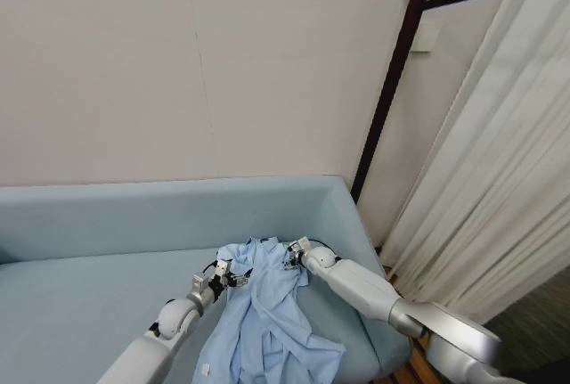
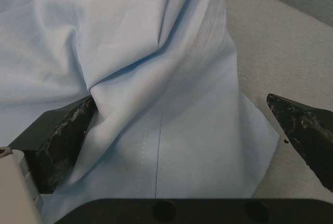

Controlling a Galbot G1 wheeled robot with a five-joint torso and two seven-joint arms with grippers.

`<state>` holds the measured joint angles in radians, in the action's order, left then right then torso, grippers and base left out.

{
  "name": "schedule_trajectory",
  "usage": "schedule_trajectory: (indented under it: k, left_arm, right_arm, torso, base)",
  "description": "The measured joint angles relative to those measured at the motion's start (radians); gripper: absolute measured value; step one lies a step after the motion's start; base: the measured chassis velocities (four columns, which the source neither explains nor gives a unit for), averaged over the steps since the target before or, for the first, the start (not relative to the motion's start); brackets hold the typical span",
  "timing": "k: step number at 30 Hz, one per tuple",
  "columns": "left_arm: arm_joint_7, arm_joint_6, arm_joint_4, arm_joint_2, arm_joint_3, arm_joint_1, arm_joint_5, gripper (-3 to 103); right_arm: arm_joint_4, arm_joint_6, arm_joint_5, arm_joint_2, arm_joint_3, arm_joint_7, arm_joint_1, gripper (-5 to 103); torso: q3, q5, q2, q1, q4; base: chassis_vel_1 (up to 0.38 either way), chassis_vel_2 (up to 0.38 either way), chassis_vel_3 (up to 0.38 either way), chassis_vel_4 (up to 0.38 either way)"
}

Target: Pick up the clothes from the sofa and hang them on the clothes hanger.

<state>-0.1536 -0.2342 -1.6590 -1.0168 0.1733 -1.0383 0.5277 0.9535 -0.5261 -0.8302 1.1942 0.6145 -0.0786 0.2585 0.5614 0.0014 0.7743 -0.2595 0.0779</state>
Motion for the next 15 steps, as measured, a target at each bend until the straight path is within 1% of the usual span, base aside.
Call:
schedule_trajectory:
  k: [4,7,11,13,15]
  left_arm:
    - [0.0,0.001,0.005,-0.004,0.007,-0.006,0.0,100]
    - [-0.001,0.002,0.007,-0.008,0.007,-0.006,0.0,100]
    - [-0.001,0.003,0.006,-0.01,0.004,-0.004,0.0,100]
    - [-0.001,0.003,0.006,-0.01,0.003,-0.004,0.0,100]
    - [-0.001,0.004,0.005,-0.012,0.003,-0.004,0.0,100]
  right_arm:
    - [0.007,-0.007,0.0,0.012,0.008,0.003,-0.002,100]
    - [-0.016,0.006,0.024,0.031,0.009,0.004,-0.007,100]
    - [-0.13,0.064,0.085,0.091,0.007,0.02,-0.04,100]
    - [-0.154,0.075,0.1,0.1,0.007,0.028,-0.048,100]
    - [-0.199,0.109,0.143,0.113,0.01,0.042,-0.06,100]
  torso:
    - [0.0,0.0,0.0,0.0,0.0]
    - [0.0,-0.0001,0.0,0.0,0.0]
    - [0.0,0.0,0.0,0.0,-0.0002]
    - [0.0,0.0,0.0,0.0,-0.0003]
    - [0.0,-0.0001,0.0,0.0,-0.0001]
  base:
    - [0.0,0.0,0.0,0.0]
    - [0.0,0.0,0.0,0.0]
    - [0.0,0.0,0.0,0.0]
    - [0.0,0.0,0.0,0.0]
    - [0.0,0.0,0.0,0.0]
